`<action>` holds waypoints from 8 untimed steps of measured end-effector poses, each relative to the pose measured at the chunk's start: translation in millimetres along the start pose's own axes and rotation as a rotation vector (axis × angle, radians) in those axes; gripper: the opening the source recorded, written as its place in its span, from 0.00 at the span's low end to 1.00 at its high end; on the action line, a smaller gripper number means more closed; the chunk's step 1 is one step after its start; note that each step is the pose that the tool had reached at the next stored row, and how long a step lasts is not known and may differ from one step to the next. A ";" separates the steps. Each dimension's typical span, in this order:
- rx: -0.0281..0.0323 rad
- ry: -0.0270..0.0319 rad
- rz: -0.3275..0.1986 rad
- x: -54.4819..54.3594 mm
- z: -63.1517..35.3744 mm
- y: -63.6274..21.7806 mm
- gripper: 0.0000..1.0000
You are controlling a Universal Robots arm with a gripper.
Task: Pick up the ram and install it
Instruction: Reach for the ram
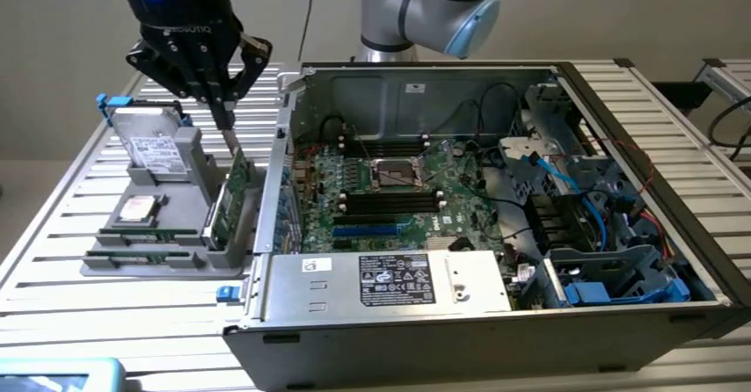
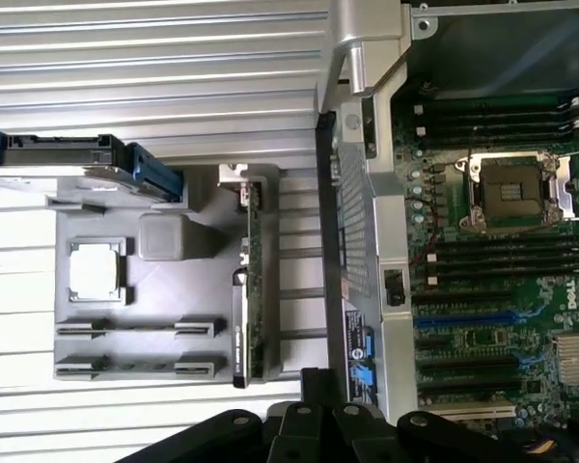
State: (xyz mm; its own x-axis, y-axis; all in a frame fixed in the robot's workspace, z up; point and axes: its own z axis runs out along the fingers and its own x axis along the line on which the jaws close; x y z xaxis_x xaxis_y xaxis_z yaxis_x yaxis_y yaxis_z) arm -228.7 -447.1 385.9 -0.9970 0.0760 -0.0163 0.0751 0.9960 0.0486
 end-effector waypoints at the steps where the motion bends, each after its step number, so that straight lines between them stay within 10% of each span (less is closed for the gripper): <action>1: 0.0001 0.0003 0.000 1.2 0.4 -1.4 0.11; 8: 0.0003 0.0039 0.000 6.1 5.9 -12.4 0.11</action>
State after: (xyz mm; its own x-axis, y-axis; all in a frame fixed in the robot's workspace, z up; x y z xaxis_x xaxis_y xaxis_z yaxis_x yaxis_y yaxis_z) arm -235.5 -458.7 379.2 -0.9970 0.0761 -0.0124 0.0754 0.9960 0.0483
